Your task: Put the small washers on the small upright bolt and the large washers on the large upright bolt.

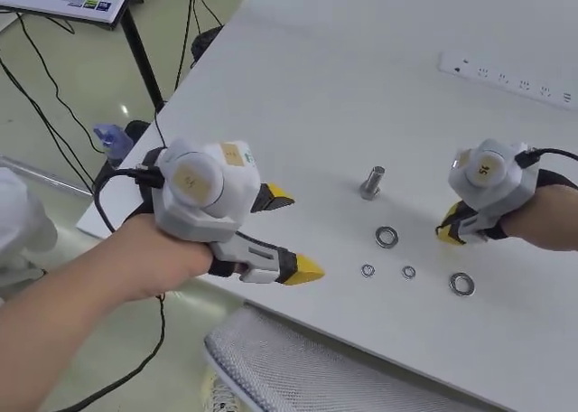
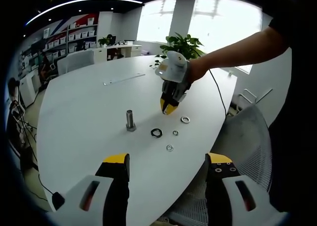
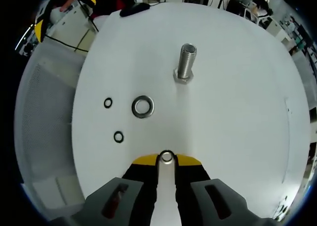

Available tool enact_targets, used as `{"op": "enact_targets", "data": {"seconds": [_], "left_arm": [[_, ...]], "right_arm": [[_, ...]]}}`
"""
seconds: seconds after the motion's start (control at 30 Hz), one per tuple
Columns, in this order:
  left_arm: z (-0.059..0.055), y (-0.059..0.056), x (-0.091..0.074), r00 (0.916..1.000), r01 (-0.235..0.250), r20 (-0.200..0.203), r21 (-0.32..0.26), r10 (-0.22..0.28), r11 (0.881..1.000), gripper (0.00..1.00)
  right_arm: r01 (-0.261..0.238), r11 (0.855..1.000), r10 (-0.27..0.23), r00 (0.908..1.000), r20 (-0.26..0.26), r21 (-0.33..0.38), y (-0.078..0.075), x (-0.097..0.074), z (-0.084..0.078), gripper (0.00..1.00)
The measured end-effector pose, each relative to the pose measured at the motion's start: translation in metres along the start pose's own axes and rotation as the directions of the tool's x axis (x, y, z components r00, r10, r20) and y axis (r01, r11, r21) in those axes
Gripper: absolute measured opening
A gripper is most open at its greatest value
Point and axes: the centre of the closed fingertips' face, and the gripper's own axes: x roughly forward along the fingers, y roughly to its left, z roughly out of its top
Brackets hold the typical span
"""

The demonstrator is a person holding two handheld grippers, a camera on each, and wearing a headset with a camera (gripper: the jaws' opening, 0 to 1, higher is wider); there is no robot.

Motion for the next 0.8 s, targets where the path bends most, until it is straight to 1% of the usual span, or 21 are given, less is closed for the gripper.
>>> {"op": "enact_targets", "data": {"seconds": [0.1, 0.2, 0.47, 0.6, 0.8], "left_arm": [[0.001, 0.000, 0.000, 1.0000, -0.003, 0.001, 0.003, 0.003, 1.000, 0.61], [0.003, 0.000, 0.001, 1.0000, -0.005, 0.005, 0.001, 0.005, 1.000, 0.61], [0.003, -0.002, 0.003, 1.0000, -0.006, 0.003, 0.004, 0.006, 1.000, 0.61], [0.006, -0.003, 0.005, 0.9999, -0.004, 0.010, 0.008, 0.004, 1.000, 0.62], [0.008, -0.001, 0.007, 0.9997, -0.011, 0.021, 0.015, 0.011, 1.000, 0.67]], "right_arm": [[0.001, 1.000, -0.001, 1.0000, 0.007, 0.016, 0.000, -0.011, 0.001, 0.13], [0.006, 1.000, -0.006, 1.0000, 0.005, 0.013, 0.001, -0.018, -0.001, 0.13], [0.011, 1.000, -0.011, 0.9999, -0.004, 0.022, 0.006, -0.032, -0.013, 0.13], [0.017, 0.999, -0.016, 0.9999, -0.004, 0.030, 0.008, -0.039, -0.019, 0.13], [0.031, 0.998, -0.031, 0.9995, -0.006, 0.048, 0.009, -0.049, -0.031, 0.13]]}}
